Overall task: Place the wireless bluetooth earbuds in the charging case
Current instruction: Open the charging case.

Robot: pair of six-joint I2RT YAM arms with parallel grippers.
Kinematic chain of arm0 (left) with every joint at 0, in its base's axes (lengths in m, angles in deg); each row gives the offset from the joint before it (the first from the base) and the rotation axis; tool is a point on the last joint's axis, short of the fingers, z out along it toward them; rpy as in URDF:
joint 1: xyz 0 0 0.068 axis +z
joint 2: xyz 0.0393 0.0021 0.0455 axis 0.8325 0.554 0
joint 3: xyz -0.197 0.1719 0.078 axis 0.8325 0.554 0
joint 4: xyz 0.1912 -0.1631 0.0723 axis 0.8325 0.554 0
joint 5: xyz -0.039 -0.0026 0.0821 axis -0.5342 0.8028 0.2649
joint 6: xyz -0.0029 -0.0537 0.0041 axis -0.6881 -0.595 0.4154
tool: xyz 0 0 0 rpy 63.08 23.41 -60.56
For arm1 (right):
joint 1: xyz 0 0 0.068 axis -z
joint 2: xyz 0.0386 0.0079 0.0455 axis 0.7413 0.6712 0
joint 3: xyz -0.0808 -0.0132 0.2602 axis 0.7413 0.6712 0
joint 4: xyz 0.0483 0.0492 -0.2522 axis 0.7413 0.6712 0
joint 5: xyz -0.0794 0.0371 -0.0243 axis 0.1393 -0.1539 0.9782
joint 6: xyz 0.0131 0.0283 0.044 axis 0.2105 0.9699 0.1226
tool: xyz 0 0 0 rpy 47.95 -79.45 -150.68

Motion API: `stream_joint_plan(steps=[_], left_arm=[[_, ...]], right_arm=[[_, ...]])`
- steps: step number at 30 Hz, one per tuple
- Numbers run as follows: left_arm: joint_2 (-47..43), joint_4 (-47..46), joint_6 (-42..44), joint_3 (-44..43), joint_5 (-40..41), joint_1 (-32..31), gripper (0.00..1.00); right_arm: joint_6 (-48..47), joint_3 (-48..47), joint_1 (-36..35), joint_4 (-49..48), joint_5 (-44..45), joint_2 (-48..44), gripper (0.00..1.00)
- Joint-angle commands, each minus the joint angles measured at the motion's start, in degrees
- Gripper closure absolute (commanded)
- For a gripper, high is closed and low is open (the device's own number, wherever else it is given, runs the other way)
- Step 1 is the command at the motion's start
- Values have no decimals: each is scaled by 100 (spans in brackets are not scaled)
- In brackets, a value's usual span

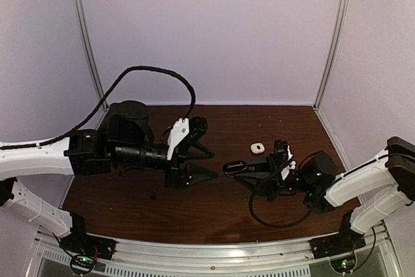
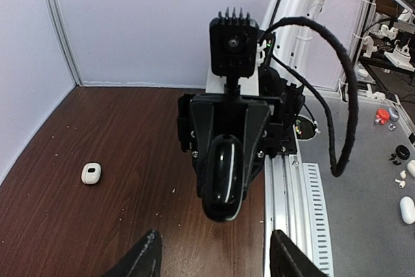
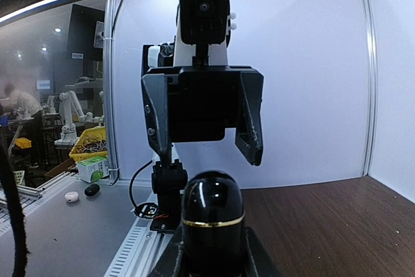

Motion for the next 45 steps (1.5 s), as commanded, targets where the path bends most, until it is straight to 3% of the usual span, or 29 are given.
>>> stream_joint_plan(steps=[1, 22, 45], left_arm=[[369, -233, 182, -457, -26, -72, 43], [1008, -220, 69, -853, 136, -96, 44], [674, -337, -327, -788, 370, 259, 47]], right_arm=[[-135, -80, 14, 104, 165, -108, 100], [-484, -117, -126, 473, 220, -271, 100], [-783, 29, -218, 485, 148, -358, 100]])
